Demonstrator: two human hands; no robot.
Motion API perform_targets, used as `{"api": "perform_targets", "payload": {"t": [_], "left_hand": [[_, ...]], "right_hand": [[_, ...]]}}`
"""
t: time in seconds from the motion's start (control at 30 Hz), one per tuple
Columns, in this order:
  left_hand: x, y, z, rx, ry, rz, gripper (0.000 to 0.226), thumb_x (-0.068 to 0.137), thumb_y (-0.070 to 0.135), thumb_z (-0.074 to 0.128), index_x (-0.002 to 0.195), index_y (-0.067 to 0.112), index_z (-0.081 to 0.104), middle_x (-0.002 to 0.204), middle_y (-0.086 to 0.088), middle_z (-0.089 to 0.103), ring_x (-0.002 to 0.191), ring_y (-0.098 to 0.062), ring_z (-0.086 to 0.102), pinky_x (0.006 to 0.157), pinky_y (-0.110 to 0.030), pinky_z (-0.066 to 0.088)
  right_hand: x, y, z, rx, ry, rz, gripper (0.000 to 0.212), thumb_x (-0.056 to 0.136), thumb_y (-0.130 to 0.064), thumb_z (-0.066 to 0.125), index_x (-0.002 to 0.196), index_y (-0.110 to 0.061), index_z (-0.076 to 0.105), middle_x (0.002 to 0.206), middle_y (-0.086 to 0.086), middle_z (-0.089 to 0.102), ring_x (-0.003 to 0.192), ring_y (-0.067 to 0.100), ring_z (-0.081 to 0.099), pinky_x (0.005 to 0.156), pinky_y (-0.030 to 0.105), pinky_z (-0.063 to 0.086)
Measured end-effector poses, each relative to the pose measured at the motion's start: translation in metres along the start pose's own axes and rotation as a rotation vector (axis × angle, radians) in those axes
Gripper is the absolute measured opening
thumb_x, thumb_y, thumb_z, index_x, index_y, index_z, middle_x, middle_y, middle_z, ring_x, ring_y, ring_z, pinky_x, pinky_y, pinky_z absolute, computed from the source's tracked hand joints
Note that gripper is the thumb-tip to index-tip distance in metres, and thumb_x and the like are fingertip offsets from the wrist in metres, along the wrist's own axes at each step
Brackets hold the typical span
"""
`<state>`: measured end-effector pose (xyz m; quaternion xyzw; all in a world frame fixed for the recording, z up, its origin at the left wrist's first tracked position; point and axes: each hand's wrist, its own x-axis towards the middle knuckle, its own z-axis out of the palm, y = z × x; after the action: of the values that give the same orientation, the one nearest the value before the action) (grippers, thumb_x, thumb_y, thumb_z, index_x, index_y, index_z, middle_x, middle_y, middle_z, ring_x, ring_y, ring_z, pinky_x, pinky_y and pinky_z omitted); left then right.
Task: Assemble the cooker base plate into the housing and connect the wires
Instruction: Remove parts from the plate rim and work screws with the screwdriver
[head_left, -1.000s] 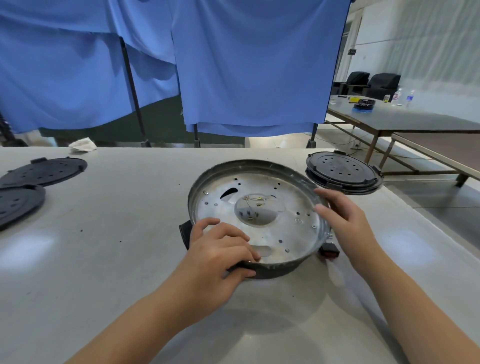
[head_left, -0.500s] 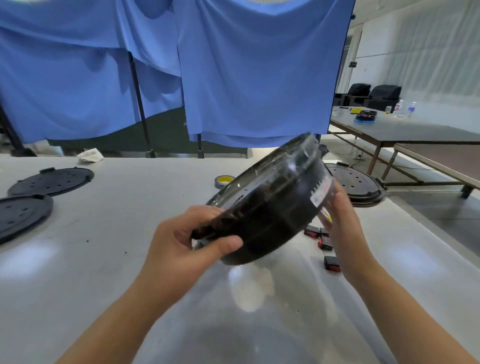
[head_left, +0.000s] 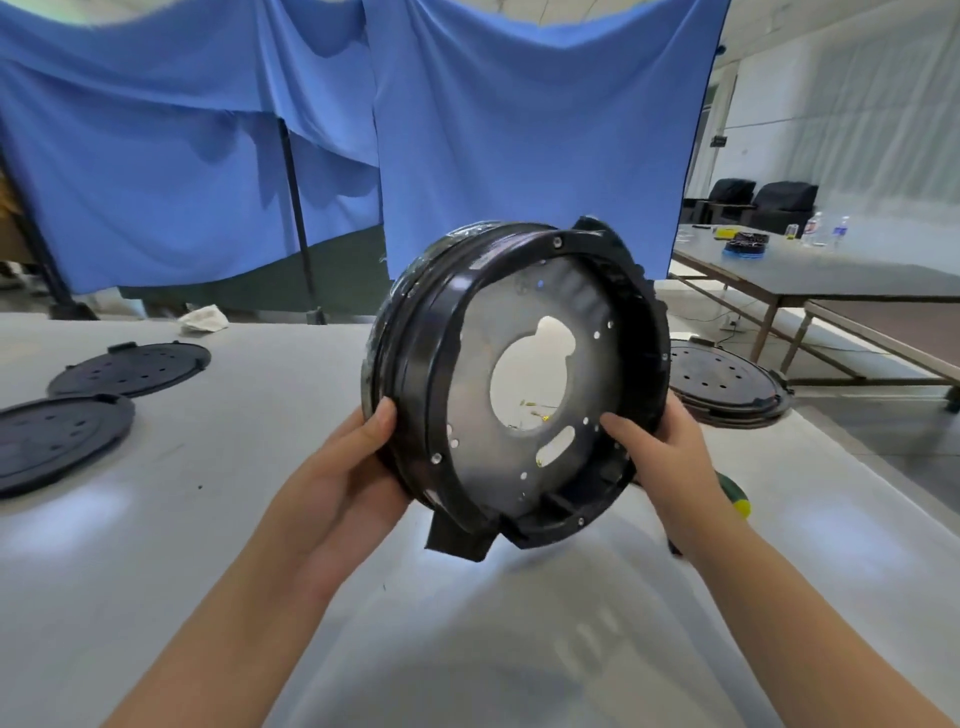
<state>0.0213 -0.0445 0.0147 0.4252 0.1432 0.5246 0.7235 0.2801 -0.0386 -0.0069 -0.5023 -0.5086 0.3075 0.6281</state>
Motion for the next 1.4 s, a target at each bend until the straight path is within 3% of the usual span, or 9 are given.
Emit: {"api": "perform_targets", "payload": {"t": [0.2,0.37,0.5,0.7,0.87,1.0,1.13,1.2,1.4], "left_hand": [[0.004,0.001,-0.010,-0.109,0.160,-0.174,0.024,0.079,0.035,0.066,0.088,0.018,0.080,0.099,0.000,0.075,0.095,-0.023,0.072,0.077,-0.043,0.058],[0.009,0.008,-0.022,0.048,0.170,-0.224,0.040,0.078,0.052,0.067,0.105,0.023,0.075,0.114,-0.004,0.071,0.092,-0.027,0.071,0.069,-0.040,0.057],[0.009,-0.001,-0.028,0.299,0.206,-0.309,0.078,0.053,0.055,0.087,0.121,0.021,0.067,0.119,-0.014,0.067,0.105,-0.030,0.067,0.081,-0.043,0.058],[0.007,-0.003,-0.035,0.763,0.229,-0.546,0.052,0.055,0.064,0.080,0.079,0.018,0.078,0.080,-0.007,0.073,0.073,-0.016,0.072,0.065,-0.034,0.058],[0.006,0.006,-0.046,0.941,0.218,-0.685,0.088,0.051,0.088,0.058,0.090,0.011,0.075,0.079,-0.014,0.071,0.069,-0.026,0.070,0.065,-0.039,0.059],[0.002,0.008,-0.043,1.033,0.159,-0.792,0.100,0.043,0.094,0.052,0.098,0.014,0.073,0.086,-0.020,0.073,0.074,-0.029,0.073,0.062,-0.035,0.058],[0.003,0.008,-0.044,1.077,0.206,-0.725,0.087,0.052,0.086,0.057,0.100,0.016,0.075,0.099,-0.018,0.070,0.079,-0.027,0.066,0.064,-0.037,0.059],[0.003,0.008,-0.043,1.077,0.220,-0.725,0.072,0.068,0.076,0.059,0.101,0.014,0.074,0.098,-0.021,0.069,0.083,-0.033,0.065,0.069,-0.040,0.061],[0.007,0.002,-0.045,1.085,0.363,-0.643,0.050,0.086,0.050,0.057,0.091,0.001,0.067,0.073,-0.015,0.060,0.063,-0.026,0.058,0.060,-0.035,0.056]], "right_hand": [[-0.004,-0.002,-0.009,-0.102,0.005,-0.052,0.038,0.086,-0.007,0.056,0.085,-0.045,0.062,0.074,-0.014,0.066,0.059,0.001,0.060,0.051,0.016,0.047],[-0.002,-0.007,-0.024,-0.206,-0.209,0.116,0.053,0.072,-0.044,0.066,0.121,-0.051,0.048,0.096,-0.010,0.071,0.088,0.011,0.068,0.070,0.030,0.055],[-0.005,-0.006,-0.026,-0.368,-0.332,0.257,0.052,0.063,-0.071,0.058,0.110,-0.050,0.050,0.100,-0.009,0.068,0.089,0.013,0.065,0.062,0.026,0.049],[-0.007,-0.009,-0.046,-0.520,-0.353,0.400,0.087,0.043,-0.098,0.043,0.105,-0.039,0.057,0.091,0.003,0.067,0.067,0.016,0.070,0.060,0.030,0.057],[-0.002,-0.006,-0.062,-0.546,-0.351,0.491,0.048,0.084,-0.068,0.044,0.101,-0.028,0.065,0.084,0.015,0.072,0.061,0.022,0.068,0.056,0.032,0.057],[-0.002,-0.008,-0.057,-0.600,-0.388,0.516,0.047,0.070,-0.078,0.048,0.082,-0.039,0.071,0.072,0.001,0.073,0.059,0.015,0.066,0.048,0.023,0.047],[-0.002,-0.004,-0.047,-0.600,-0.418,0.537,0.054,0.051,-0.090,0.045,0.078,-0.050,0.069,0.076,-0.009,0.074,0.070,0.011,0.070,0.068,0.027,0.050],[-0.003,-0.002,-0.043,-0.603,-0.404,0.533,0.066,0.052,-0.092,0.045,0.079,-0.039,0.073,0.075,-0.005,0.074,0.068,0.013,0.070,0.068,0.028,0.050],[-0.005,-0.002,-0.035,-0.468,-0.280,0.365,0.042,0.089,-0.058,0.049,0.078,-0.026,0.075,0.077,-0.004,0.075,0.062,0.007,0.068,0.063,0.026,0.052]]}}
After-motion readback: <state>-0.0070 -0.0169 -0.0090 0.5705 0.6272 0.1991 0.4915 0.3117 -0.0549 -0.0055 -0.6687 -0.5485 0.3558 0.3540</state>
